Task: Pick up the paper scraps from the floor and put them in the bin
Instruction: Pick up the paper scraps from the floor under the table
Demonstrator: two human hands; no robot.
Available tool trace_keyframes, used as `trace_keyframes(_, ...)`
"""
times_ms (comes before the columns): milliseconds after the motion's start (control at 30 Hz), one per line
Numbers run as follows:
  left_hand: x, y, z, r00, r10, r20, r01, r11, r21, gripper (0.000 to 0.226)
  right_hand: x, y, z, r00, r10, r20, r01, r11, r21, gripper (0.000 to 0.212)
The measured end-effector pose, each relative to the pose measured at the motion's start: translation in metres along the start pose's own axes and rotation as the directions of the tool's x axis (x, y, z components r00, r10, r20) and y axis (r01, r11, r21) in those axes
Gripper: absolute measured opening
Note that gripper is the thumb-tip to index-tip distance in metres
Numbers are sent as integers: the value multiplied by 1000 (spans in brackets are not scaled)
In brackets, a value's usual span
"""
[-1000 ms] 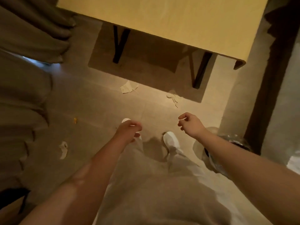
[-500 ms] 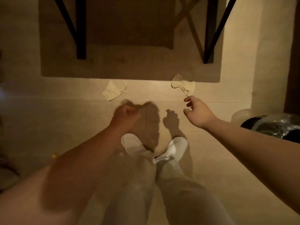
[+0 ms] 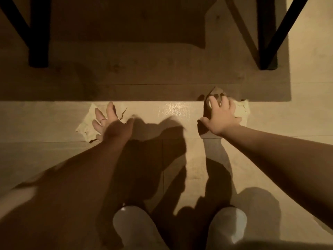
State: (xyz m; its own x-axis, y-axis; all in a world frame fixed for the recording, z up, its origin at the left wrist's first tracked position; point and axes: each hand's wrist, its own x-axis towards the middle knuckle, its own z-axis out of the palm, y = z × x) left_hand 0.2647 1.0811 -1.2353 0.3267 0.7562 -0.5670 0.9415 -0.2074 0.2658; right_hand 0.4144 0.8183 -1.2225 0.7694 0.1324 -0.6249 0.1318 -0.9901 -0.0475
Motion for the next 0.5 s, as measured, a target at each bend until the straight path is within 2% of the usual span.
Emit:
trace_keyframes(67,15,-2,8,999,-44,-6,44,998,-35,92,13,-2,18,1000,25,-7,-25,1000,4,82)
trace_keyframes(133,22,-4,13,999,-49,-10,49,999,-15,83,16,-1,31,998,32,-50,-31,1000,2,78)
trace_keyframes(200,22,-8,15,997,7,-75,-3,999,42,62,11,1,35,988,-8,-155,9,1000,8,64)
trace_keyframes(267,14,-15,15,990,85,-111,-85,996,10,28,5,5,36,978,-62,-198,82,992,97,42)
trace_keyframes(333,-4,-23,14,992,110,-62,-113,992,-47,14,-7,7,35,991,-76,-108,96,975,198,31)
trace_keyframes(400,-28,-32,10,989,149,4,-149,989,8,12,-25,7,30,999,-40,-3,38,953,301,25)
trace_keyframes(500,-65,-34,-6,986,145,87,-148,988,37,18,-64,3,9,998,-1,63,-23,926,378,22)
